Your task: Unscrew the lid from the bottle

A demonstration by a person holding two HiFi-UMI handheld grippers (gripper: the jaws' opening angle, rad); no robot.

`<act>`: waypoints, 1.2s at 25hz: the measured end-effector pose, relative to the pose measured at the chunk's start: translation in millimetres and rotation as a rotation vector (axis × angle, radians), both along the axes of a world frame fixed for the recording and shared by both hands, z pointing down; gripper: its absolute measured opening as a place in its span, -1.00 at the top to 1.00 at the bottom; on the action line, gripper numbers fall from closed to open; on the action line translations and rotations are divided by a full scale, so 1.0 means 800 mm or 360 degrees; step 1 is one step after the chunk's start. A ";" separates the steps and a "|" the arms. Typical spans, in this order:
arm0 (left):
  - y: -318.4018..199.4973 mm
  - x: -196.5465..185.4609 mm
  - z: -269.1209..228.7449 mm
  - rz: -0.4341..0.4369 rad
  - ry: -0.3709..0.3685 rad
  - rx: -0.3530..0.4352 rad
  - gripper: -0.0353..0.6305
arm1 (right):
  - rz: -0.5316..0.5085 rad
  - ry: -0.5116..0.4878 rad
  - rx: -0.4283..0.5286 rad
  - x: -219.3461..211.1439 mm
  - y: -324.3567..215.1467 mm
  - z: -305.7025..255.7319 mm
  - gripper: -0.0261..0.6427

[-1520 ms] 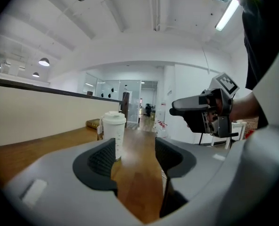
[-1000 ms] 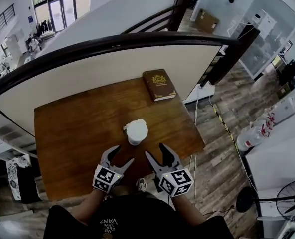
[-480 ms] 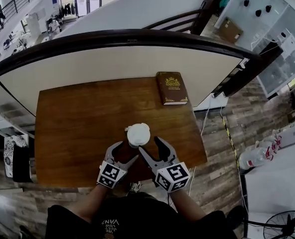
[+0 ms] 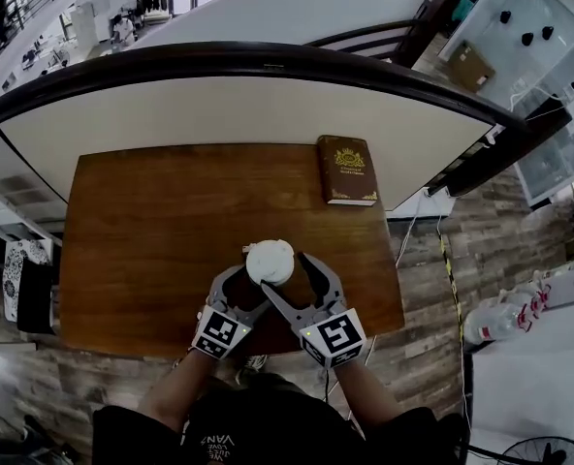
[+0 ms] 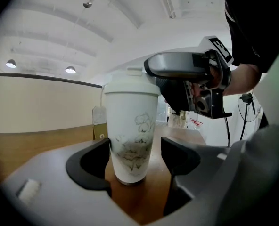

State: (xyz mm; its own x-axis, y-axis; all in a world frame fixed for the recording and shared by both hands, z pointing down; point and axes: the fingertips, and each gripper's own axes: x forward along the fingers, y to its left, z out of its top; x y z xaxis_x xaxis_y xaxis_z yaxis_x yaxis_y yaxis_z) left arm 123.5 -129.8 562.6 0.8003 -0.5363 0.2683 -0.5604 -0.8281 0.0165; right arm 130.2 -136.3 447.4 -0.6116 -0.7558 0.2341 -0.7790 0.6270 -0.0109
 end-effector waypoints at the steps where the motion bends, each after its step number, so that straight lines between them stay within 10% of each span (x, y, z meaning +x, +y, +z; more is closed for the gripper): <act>1: -0.002 0.002 0.001 -0.0004 -0.0003 0.0011 -0.10 | -0.0015 0.0000 0.0007 0.000 -0.003 0.001 -0.01; 22: -0.031 0.027 0.002 0.0088 0.0078 0.0032 -0.21 | -0.0322 -0.0045 0.0070 -0.015 -0.015 0.000 -0.06; 30: -0.028 0.028 0.002 0.0289 0.0084 0.0061 -0.21 | -0.0908 -0.0159 0.0021 -0.014 -0.014 -0.001 -0.06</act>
State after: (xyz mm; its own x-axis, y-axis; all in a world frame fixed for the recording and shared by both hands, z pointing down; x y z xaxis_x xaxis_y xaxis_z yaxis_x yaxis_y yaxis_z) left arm 146.3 -152.4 564.2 0.8972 -0.3910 0.2054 -0.4011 -0.9160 0.0086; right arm 118.8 -147.7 446.5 -0.9418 -0.3024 0.1469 -0.3132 0.9480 -0.0562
